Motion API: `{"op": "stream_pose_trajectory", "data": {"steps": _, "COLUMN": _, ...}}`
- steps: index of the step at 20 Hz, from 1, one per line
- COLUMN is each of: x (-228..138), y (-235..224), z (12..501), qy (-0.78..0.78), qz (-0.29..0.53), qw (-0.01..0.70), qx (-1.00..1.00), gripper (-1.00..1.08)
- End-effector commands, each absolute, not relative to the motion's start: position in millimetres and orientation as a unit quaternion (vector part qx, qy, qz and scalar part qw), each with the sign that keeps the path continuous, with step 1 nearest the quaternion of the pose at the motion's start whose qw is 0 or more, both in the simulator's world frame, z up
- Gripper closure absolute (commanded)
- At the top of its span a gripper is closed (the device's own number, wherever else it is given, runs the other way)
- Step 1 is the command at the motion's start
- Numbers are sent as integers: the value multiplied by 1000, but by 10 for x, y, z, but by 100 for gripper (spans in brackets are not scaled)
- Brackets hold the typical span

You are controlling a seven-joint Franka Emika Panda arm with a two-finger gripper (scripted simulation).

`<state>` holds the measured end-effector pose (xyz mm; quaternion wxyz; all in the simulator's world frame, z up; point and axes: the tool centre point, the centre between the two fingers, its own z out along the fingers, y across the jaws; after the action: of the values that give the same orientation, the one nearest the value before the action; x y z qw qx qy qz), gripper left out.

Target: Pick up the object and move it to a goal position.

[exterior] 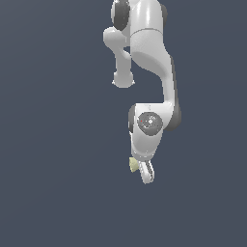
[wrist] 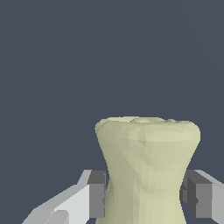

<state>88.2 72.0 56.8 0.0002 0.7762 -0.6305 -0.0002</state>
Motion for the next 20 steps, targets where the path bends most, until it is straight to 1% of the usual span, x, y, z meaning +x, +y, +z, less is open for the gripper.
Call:
{"op": "stream_pose_trajectory", "data": {"steps": 1, "x": 832, "y": 701, "z": 598, "qy": -630, "qz": 0, "qw": 0, "qx": 776, "gripper": 108}}
{"op": "stream_pose_trajectory", "data": {"steps": 9, "x": 543, "y": 597, "z": 746, "qy": -630, "qz": 0, "qw": 0, "qx": 776, "gripper": 108}}
{"op": "stream_pose_trajectory", "data": {"steps": 20, "x": -64, "y": 376, "z": 1067, "qy": -630, "qz": -1, "qw": -1, "qx": 776, "gripper": 108}}
